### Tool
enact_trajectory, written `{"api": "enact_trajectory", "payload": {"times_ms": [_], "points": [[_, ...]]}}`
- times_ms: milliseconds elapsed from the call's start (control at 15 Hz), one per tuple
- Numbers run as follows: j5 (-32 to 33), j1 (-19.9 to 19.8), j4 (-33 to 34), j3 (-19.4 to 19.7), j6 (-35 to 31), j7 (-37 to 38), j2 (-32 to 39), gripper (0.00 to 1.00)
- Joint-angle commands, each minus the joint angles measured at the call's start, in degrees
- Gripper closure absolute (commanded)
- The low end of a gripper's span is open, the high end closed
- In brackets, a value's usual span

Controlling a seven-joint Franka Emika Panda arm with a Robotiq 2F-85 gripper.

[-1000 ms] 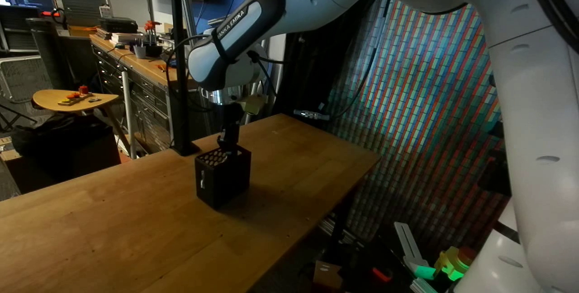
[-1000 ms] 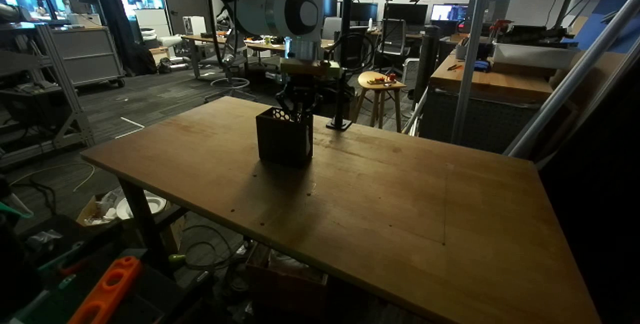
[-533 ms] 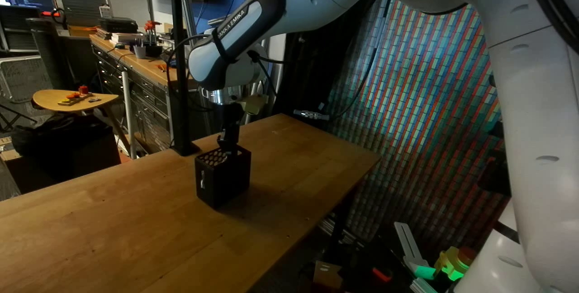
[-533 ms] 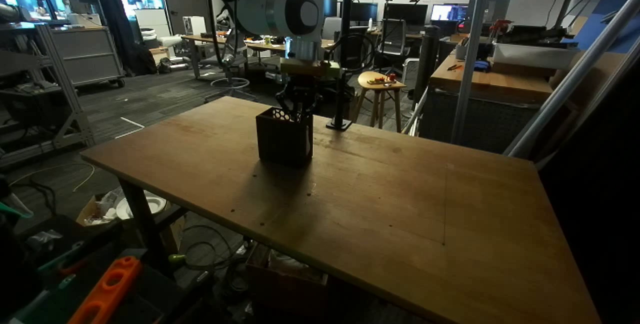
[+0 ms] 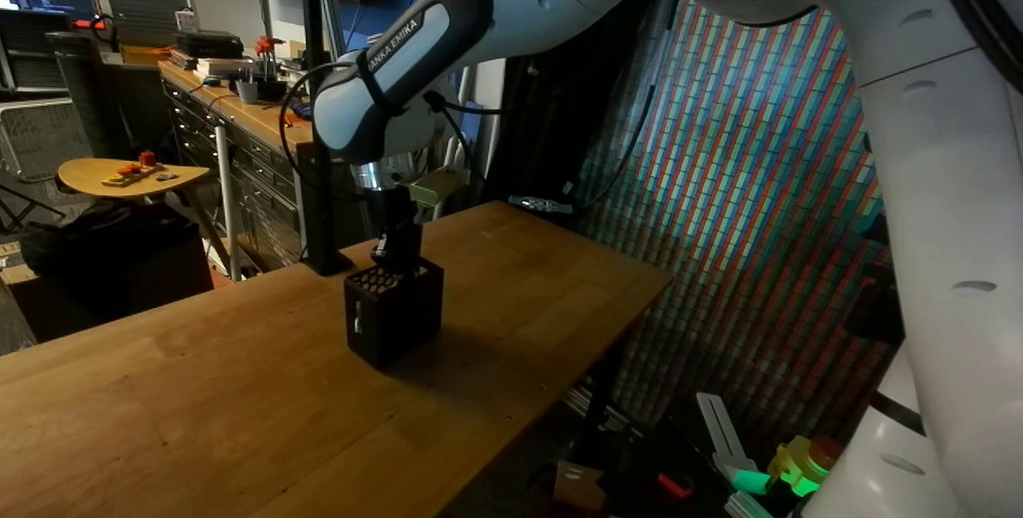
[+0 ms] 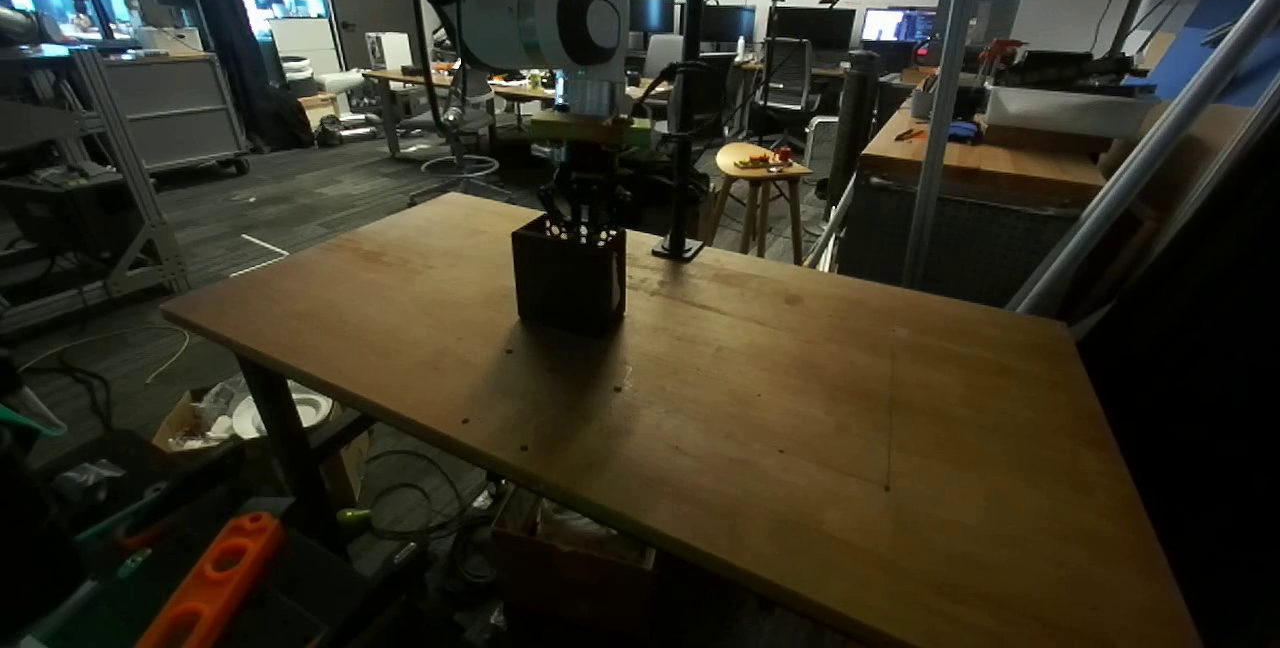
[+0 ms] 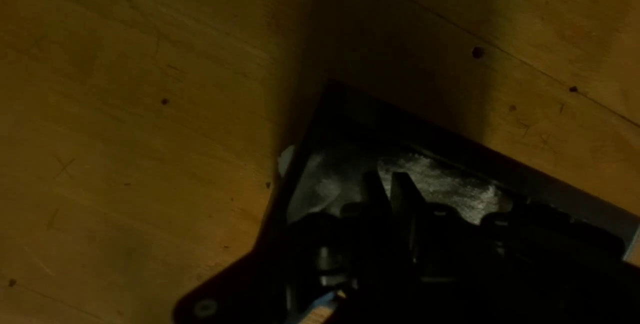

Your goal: Put the towel in the box

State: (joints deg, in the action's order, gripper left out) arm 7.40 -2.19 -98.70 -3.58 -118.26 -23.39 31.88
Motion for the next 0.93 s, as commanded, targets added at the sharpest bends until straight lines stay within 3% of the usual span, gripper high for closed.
{"api": "enact_trajectory", "payload": {"times_ms": [0,867], "points": [[1.8,2.9,3.5,0.9,4.3,5.7,1.4,0.88],[-0.2,2.8,2.6,1.0,5.3,10.9,1.7,0.88]]}}
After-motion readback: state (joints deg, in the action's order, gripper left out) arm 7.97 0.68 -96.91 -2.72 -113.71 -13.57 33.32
